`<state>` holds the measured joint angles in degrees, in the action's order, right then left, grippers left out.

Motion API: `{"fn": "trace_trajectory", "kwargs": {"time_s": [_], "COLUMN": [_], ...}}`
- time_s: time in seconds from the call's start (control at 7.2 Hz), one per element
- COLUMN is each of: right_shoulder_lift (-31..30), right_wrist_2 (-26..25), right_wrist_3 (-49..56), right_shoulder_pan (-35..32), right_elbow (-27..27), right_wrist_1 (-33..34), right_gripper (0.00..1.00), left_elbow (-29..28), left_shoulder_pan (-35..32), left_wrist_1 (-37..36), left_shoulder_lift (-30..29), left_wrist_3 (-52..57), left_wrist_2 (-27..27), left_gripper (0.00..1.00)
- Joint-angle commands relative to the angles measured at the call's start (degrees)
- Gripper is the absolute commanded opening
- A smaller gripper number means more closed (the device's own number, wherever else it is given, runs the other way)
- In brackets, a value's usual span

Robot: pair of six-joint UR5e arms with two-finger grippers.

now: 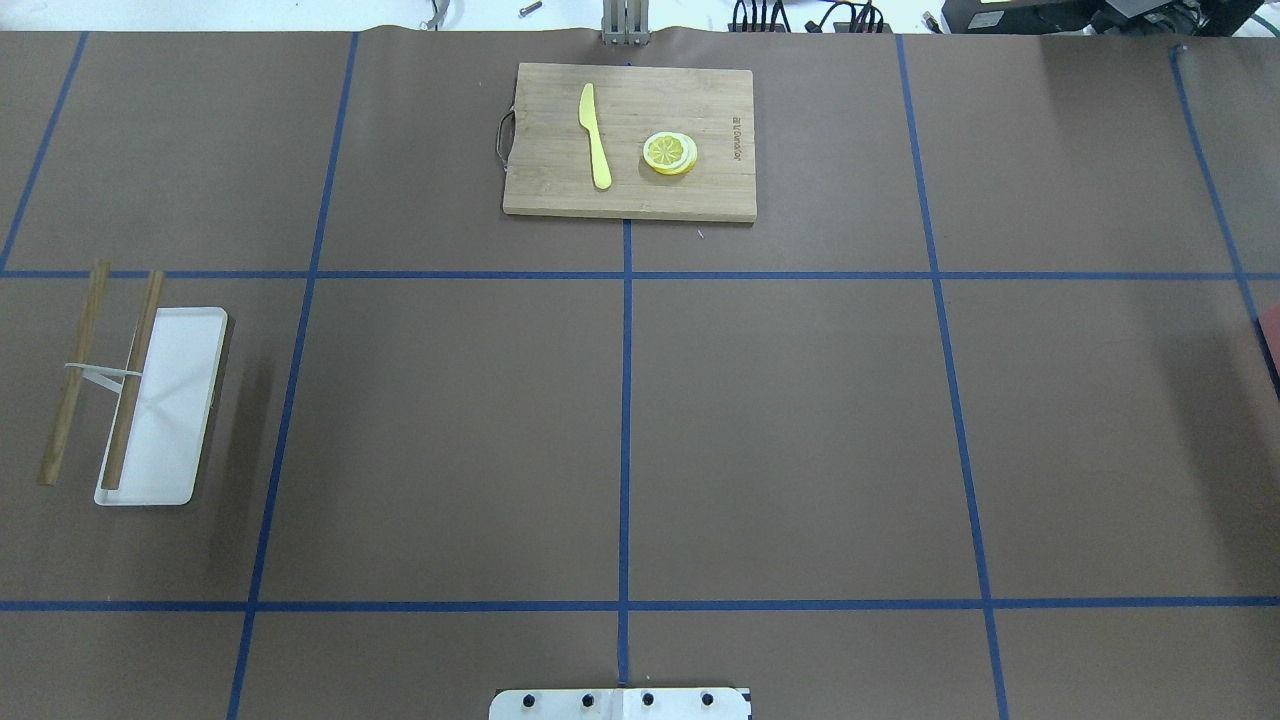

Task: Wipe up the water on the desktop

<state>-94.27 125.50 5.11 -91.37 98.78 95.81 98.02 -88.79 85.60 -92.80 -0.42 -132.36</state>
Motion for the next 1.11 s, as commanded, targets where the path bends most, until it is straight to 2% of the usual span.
{"fn": "trace_trajectory", "kwargs": {"time_s": [0.0,0.14,0.56,0.97], "right_shoulder_lift": [-0.1,-0.6,-0.5,0.1], "right_wrist_2": [5.9,8.4,7.5,6.3], "right_wrist_3": [-0.1,0.1,0.4,0.3], "right_shoulder_pan": [0.1,0.1,0.3,0.2], "right_elbow": [-0.7,-0.8,-1.2,-1.4], "right_wrist_1": [0.0,-0.1,-0.3,-0.3], "right_gripper": [1.00,1.00,1.00,1.00], "left_elbow": [-0.4,-0.5,4.6,4.2], "left_shoulder_pan": [-0.2,-0.2,-0.4,-0.4], "left_wrist_1": [0.1,0.2,0.3,0.4], "left_shoulder_lift": [0.0,0.0,2.2,2.4], "left_wrist_3": [-2.3,-2.0,-2.1,-1.6], "left_wrist_2": [-0.1,-0.1,-0.1,-0.3], "left_gripper": [0.98,0.98,0.98,0.98]}}
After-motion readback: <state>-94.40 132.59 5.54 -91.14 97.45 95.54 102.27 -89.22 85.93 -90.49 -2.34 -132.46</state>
